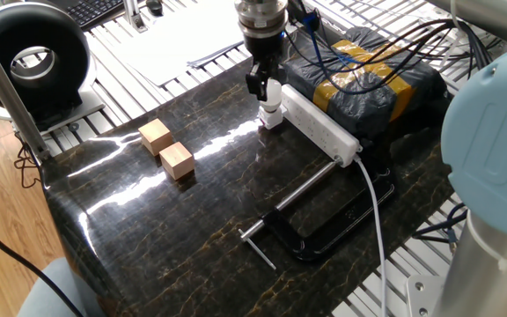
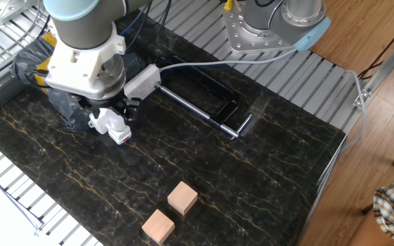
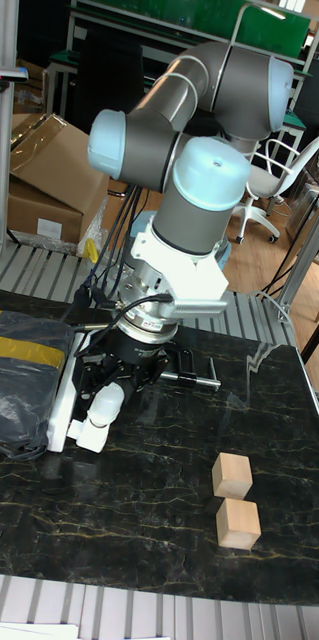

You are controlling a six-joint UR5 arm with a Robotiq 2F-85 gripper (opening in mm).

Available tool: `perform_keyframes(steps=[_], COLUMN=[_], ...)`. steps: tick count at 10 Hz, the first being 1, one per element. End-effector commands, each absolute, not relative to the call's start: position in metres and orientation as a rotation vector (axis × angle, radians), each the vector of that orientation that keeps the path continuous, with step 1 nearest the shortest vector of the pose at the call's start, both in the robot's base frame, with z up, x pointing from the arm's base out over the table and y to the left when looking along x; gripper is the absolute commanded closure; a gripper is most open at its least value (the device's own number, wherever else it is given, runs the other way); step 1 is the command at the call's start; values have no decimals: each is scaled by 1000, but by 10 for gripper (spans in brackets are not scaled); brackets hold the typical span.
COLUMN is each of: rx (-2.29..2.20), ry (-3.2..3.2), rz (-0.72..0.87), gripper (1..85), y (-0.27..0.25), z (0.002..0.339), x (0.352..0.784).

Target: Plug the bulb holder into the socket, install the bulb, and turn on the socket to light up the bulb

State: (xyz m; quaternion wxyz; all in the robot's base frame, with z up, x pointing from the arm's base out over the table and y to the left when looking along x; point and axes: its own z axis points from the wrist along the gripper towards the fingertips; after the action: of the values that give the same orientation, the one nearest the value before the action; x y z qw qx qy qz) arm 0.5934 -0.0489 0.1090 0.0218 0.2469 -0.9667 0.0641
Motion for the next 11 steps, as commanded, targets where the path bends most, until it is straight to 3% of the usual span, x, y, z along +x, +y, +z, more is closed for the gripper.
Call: perform_keyframes(steps=[1, 4, 8, 11], rx=[965, 1222, 1947, 2293], ry=[-2948, -2891, -2507, -2173], rz=[159, 4, 132, 97], gripper=[217, 213, 233, 223], y=[-39, -8, -24, -31], z=[118, 136, 150, 142], x=[593, 581, 588, 580])
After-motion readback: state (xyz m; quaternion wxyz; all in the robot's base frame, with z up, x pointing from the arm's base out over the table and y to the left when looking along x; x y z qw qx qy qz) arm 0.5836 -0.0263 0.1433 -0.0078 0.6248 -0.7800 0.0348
